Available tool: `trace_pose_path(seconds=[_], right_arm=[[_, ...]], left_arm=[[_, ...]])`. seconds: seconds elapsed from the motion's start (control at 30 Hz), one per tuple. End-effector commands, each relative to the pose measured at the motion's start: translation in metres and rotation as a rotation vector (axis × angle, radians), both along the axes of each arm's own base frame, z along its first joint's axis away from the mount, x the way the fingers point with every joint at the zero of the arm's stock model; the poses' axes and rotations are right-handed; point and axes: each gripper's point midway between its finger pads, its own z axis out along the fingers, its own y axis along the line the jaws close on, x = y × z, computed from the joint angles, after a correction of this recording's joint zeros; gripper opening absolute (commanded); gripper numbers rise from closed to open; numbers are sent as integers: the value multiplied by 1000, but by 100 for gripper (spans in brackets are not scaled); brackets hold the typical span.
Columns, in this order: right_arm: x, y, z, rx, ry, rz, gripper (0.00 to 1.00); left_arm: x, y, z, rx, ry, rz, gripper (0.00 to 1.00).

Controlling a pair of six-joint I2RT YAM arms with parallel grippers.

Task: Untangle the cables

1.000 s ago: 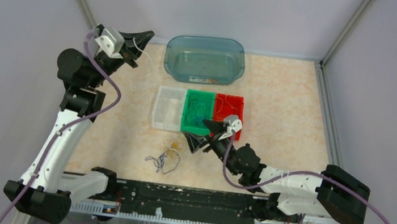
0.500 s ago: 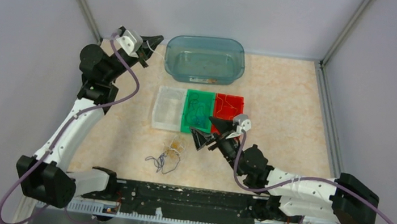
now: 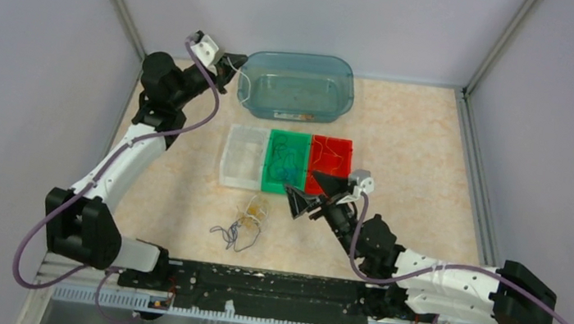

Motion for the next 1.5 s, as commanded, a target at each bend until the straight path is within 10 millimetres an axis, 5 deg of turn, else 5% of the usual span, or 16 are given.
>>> trace_pose_path(seconds=[0.0, 0.33, 0.6, 0.93, 1.23, 1.37, 1.47], right_arm=[[-2, -9, 14, 52, -12, -21, 93], [-1, -8, 16, 33, -33, -23, 93], [-2, -6, 22, 40, -40, -14, 93], [0, -5, 25, 29, -44, -25, 93], [1, -1, 30, 34, -48, -17, 93], [1, 2, 31, 31, -47, -11, 93], [1, 4, 31, 34, -46, -6, 93]], left_arm=[[5, -2, 8, -56, 33, 14, 0], [-5, -31, -25, -145, 258, -53, 0], [4, -29, -64, -133, 362, -20, 0], [0, -24, -151, -74, 633, -19, 0], [-7, 8, -225, 185, 704, 108, 0], [-1, 27, -238, 321, 720, 188, 2], [2, 38, -239, 383, 713, 228, 14]])
